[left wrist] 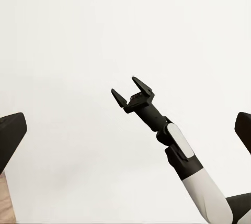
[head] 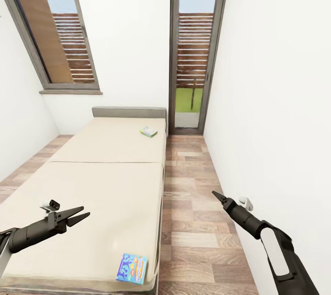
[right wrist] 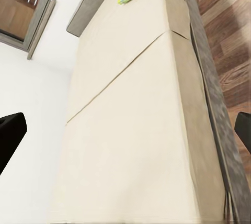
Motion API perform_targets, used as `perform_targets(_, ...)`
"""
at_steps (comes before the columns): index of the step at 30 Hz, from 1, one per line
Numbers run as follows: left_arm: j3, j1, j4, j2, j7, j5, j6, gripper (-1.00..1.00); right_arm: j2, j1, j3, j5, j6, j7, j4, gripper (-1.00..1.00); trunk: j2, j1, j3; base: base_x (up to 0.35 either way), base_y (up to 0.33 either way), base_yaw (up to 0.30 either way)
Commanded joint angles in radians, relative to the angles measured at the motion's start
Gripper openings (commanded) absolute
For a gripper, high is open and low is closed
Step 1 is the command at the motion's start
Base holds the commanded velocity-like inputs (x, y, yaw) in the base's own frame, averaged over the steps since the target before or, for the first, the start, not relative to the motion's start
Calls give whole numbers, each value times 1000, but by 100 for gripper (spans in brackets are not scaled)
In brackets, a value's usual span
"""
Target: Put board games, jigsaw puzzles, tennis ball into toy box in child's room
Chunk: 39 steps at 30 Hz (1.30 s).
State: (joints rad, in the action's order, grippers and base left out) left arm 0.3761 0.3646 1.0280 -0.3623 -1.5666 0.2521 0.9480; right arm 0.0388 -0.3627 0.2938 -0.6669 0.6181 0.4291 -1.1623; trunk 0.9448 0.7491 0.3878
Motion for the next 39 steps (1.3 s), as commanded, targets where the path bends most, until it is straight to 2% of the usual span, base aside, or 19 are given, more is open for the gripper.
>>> perform_targets(1,0,1,0,0,-4,0,11,100,0,-1,2,-4,8,1,-1,100,8,4,4,-123,26,-5)
perform_targets(15,-2,0,0,6,-4,-1,9,100,-2,-1,2,-3,8,0,-1,100,106,57,43,-24,5,-51)
perform_targets(20,-27,1,-1,8,-4,-10,8,100,-2,-1,2,-3,8,0,-2,100,141,77,59,-1,0,-4)
perform_targets(26,-62,0,-17,9,-4,-44,5,100,-3,-1,1,-3,8,0,-1,100,183,100,77,0,0,0)
perform_targets(32,-77,2,-100,10,-2,-79,-5,100,-4,-1,-7,-2,9,-3,-1,100,225,123,96,0,0,0)
perform_targets(39,-80,2,-239,12,81,-86,-112,100,0,-1,-74,0,11,-8,4,100,274,149,118,0,0,0)
